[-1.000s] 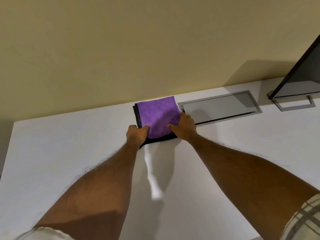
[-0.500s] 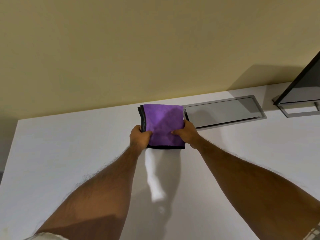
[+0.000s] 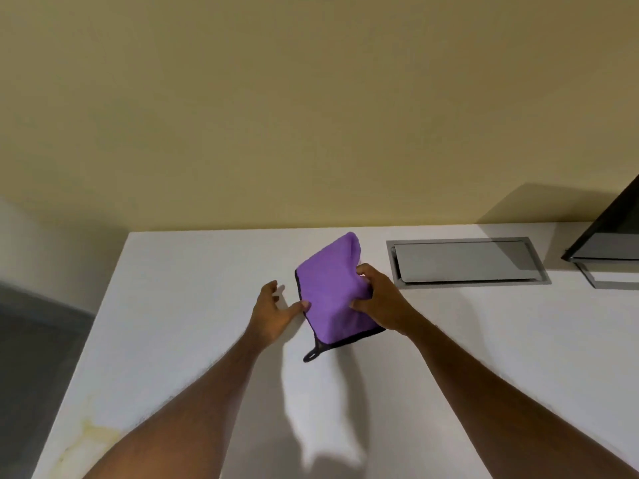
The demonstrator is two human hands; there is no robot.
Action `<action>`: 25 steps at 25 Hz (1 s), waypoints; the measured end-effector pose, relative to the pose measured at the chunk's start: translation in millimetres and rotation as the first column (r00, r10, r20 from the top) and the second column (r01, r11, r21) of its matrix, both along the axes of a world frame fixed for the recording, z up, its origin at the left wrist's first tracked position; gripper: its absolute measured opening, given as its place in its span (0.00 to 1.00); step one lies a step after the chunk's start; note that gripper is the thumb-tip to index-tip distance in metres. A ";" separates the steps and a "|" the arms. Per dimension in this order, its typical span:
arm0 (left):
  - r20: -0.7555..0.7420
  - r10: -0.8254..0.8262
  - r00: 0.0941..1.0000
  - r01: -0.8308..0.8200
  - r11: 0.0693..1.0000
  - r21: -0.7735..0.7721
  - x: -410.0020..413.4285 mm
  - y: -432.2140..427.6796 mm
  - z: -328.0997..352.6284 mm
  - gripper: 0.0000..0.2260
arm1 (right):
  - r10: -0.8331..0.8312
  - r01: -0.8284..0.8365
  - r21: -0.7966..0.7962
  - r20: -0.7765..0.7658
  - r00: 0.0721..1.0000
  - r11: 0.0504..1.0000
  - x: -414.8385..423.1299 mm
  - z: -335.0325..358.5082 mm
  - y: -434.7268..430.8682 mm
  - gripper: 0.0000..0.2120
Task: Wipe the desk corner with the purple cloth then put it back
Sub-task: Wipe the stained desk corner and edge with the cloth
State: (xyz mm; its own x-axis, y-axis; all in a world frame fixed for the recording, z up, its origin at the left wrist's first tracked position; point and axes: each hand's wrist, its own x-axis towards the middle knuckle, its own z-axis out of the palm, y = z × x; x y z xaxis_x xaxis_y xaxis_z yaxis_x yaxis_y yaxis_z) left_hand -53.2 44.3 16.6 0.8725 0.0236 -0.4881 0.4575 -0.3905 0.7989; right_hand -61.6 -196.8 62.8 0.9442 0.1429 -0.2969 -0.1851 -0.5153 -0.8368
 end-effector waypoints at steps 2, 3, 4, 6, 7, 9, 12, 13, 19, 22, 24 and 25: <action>0.126 -0.118 0.985 0.114 0.993 0.042 -4.9 19.7 25.9 0.48 | 0.172 -0.170 -0.048 0.056 0.983 0.984 -3.6 18.9 11.0 0.17; 0.164 -0.193 0.967 0.186 0.981 0.055 -7.5 29.8 38.5 0.50 | 0.257 -0.252 -0.060 0.079 0.963 0.966 -5.6 28.0 16.8 0.17; 0.181 -0.254 0.950 0.245 0.967 0.069 -11.5 39.3 50.1 0.51 | 0.335 -0.330 -0.069 0.098 0.937 0.942 -7.6 36.0 22.8 0.16; 0.176 -0.291 0.941 0.283 0.957 0.067 -23.5 60.8 66.8 0.51 | 0.459 -0.449 -0.102 0.113 0.881 0.887 -11.1 49.8 38.1 0.16; 0.170 -0.277 0.946 0.273 0.961 0.043 -32.0 71.7 71.0 0.50 | 0.504 -0.489 -0.132 0.122 0.855 0.862 -13.3 54.5 46.7 0.16; 0.175 -0.233 0.957 0.236 0.972 0.006 -56.3 91.9 75.6 0.44 | 0.580 -0.553 -0.190 0.145 0.802 0.811 -20.8 62.3 66.4 0.15; 0.174 -0.128 0.976 0.137 0.990 -0.038 -102.3 118.2 74.7 0.26 | 0.629 -0.607 -0.173 0.132 0.766 0.775 -34.5 67.1 94.9 0.16; 0.185 -0.088 0.979 0.098 0.994 -0.046 -118.1 125.7 72.9 0.20 | 0.620 -0.605 -0.143 0.124 0.775 0.784 -38.7 67.8 102.8 0.17; 0.312 0.210 0.926 -0.202 0.978 -0.058 -200.8 156.5 78.3 0.09 | 0.365 -0.364 0.076 0.003 0.931 0.928 -67.1 46.0 150.1 0.14; 0.337 0.337 0.879 -0.349 0.937 -0.026 -235.9 167.3 71.9 0.11 | 0.358 -0.350 0.112 -0.055 0.932 0.930 -90.7 29.3 182.4 0.10; 0.296 0.457 0.839 -0.464 0.884 -0.051 -257.1 174.2 62.1 0.13 | 0.285 -0.269 0.196 -0.056 0.957 0.943 -109.2 22.7 205.9 0.12; 0.264 0.510 0.819 -0.510 0.857 -0.075 -267.2 179.4 56.7 0.14 | 0.240 -0.218 0.237 -0.068 0.968 0.947 -119.6 19.0 219.3 0.15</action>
State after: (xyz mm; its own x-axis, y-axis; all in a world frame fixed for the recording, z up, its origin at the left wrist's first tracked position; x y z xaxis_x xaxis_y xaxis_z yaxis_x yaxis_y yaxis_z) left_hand -320.4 223.7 73.3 0.8312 0.5010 -0.2411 0.3627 -0.1599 0.9181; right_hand -181.2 22.5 81.8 0.8471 0.4258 -0.3180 -0.1685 -0.3523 -0.9206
